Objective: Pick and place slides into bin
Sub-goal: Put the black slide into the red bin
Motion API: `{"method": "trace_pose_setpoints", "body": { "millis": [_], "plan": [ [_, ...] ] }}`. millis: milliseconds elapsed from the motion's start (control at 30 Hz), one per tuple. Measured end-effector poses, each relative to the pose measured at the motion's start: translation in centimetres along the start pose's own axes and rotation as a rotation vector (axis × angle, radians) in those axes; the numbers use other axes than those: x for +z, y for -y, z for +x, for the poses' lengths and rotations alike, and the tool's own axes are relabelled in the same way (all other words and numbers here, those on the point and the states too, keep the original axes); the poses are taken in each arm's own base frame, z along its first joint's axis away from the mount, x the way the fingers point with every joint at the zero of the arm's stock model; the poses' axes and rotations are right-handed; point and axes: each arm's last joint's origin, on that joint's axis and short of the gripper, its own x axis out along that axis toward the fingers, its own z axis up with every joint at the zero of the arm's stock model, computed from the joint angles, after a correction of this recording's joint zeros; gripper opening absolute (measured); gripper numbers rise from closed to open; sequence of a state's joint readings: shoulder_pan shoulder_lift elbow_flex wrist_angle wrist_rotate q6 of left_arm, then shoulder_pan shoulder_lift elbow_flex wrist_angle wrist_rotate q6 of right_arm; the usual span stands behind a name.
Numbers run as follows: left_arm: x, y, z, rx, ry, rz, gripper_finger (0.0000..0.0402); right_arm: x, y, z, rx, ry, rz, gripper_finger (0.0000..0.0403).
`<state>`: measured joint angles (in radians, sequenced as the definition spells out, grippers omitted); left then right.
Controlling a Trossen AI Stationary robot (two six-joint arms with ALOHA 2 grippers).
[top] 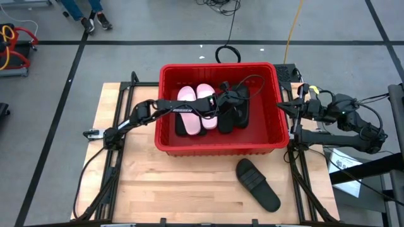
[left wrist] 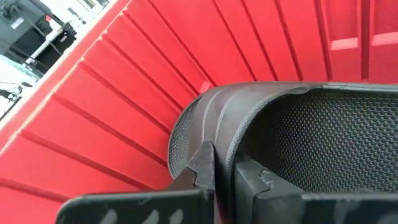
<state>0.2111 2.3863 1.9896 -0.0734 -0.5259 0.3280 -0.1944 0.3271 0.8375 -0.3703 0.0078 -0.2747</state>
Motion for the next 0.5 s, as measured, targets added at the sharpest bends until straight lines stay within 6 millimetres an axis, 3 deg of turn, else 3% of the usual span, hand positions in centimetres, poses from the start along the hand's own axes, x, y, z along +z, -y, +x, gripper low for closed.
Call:
{"method": "trace_pose_setpoints", "body": {
  "millis": [500],
  "plan": [
    [0.05,0.46,-0.22,-0.013,-0.001,-0.017,0.0098,0.00,0.00,0.00,0.001,0.000,0.000,0.0000]
  ]
}}
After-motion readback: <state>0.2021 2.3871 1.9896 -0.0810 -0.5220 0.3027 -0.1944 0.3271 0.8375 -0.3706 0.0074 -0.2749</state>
